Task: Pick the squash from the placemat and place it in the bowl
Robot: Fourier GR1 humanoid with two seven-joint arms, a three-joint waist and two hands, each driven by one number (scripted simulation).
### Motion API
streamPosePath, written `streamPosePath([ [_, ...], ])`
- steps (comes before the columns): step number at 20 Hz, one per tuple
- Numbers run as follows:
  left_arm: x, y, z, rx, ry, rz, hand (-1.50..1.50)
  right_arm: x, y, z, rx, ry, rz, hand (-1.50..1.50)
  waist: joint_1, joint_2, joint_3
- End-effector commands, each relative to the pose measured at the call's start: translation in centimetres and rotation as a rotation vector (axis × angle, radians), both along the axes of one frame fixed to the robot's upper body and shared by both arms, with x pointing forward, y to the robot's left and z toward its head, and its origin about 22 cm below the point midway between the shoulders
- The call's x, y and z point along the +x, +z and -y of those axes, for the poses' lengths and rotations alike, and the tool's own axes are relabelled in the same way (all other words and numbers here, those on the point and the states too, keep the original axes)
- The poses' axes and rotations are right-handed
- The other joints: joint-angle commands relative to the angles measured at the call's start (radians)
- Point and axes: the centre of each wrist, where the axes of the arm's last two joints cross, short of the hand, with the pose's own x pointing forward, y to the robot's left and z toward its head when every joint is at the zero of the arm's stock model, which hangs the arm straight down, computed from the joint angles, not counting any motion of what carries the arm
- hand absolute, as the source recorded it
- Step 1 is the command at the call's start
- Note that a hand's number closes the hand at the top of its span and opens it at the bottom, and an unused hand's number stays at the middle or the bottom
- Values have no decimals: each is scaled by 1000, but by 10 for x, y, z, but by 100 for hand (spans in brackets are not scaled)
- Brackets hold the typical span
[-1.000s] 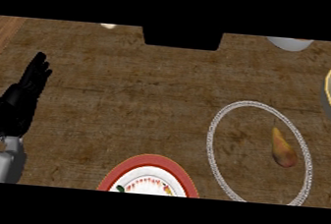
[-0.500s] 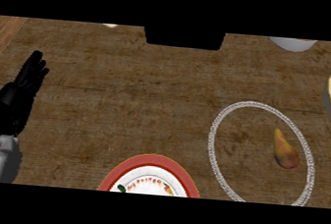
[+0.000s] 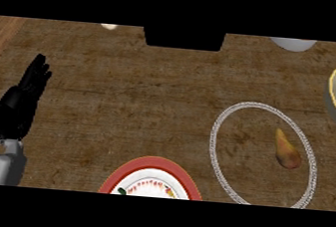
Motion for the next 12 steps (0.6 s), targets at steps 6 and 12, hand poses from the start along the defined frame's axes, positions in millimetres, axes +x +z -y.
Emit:
streamPosePath([
  [6, -4, 0, -12, -2, 37, -5, 0, -33, 20, 33, 110, -102, 592, -150, -31, -10, -2],
  [12, -2, -10, -15, 6, 53, -17, 0, -119, -14, 75, 167, -69, 541, -150, -47, -12, -5],
])
